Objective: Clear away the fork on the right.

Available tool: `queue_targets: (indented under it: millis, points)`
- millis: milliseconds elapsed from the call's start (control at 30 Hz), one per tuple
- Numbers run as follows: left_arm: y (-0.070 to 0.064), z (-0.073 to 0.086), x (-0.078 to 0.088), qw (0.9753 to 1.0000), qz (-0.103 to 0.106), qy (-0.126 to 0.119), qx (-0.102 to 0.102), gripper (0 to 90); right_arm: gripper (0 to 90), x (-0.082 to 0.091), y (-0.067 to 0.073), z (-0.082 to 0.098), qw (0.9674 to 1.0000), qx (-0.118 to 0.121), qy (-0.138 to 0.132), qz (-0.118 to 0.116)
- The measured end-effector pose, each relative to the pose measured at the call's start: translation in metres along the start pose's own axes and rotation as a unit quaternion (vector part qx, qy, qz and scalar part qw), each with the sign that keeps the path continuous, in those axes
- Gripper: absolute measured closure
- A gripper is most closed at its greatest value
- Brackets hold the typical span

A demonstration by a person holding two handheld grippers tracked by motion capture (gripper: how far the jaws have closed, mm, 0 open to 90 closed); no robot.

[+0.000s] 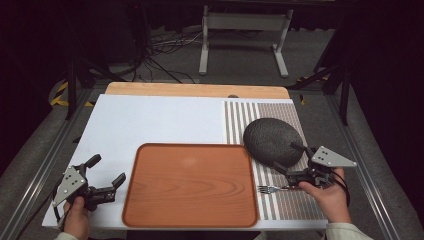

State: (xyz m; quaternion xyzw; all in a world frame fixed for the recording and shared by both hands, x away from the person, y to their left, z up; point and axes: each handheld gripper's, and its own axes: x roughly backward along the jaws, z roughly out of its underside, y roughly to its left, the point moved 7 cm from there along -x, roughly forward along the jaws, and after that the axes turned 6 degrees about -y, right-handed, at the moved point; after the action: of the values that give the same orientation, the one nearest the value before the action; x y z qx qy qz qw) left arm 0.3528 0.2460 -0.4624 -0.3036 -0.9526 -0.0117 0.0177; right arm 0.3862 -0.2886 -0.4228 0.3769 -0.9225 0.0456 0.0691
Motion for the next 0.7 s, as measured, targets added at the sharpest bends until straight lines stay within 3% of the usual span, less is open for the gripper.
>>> queue_targets:
  millis: [100, 133, 267, 300, 367, 433, 633, 700]
  points:
    - [-0.0003, 0.0002, -0.0003, 1.0, 0.001, 0.002, -0.002, 0.2, 4.6, -0.0021, 0.0009, -0.0022, 0.9998, 0.011, 0.014, -0.007]
    - [-0.0008, 0.0004, -0.0005, 1.0, 0.002, 0.002, -0.002, 0.2, 4.6, -0.0038, 0.0004, -0.0046, 0.9989, 0.029, 0.035, -0.013]
    - [-0.0008, 0.0013, -0.0007, 1.0, 0.004, 0.005, -0.001, 0.2, 4.8, -0.0046, 0.0, -0.0062, 0.9974, 0.04, 0.058, -0.019]
    - [-0.0009, 0.0012, -0.0007, 1.0, 0.004, 0.004, -0.001, 0.2, 6.2, -0.0052, 0.0012, -0.0062, 0.9946, 0.048, 0.086, -0.031]
    - [-0.001, 0.001, -0.0006, 1.0, 0.004, 0.004, -0.002, 0.2, 8.0, -0.0053, 0.0018, -0.0063, 0.991, 0.061, 0.111, -0.042]
    - [-0.001, 0.001, -0.0005, 1.0, 0.004, 0.005, -0.002, 0.3, 8.5, -0.0053, 0.0018, -0.0063, 0.9897, 0.064, 0.12, -0.046]
    - [-0.0013, 0.0012, -0.0008, 1.0, 0.005, 0.007, -0.004, 0.2, 8.9, -0.0053, 0.0013, -0.0082, 0.9772, 0.095, 0.181, -0.058]
    - [-0.0015, 0.0011, -0.0008, 1.0, 0.006, 0.007, -0.003, 0.2, 9.1, -0.005, 0.0008, -0.0083, 0.9756, 0.098, 0.187, -0.059]
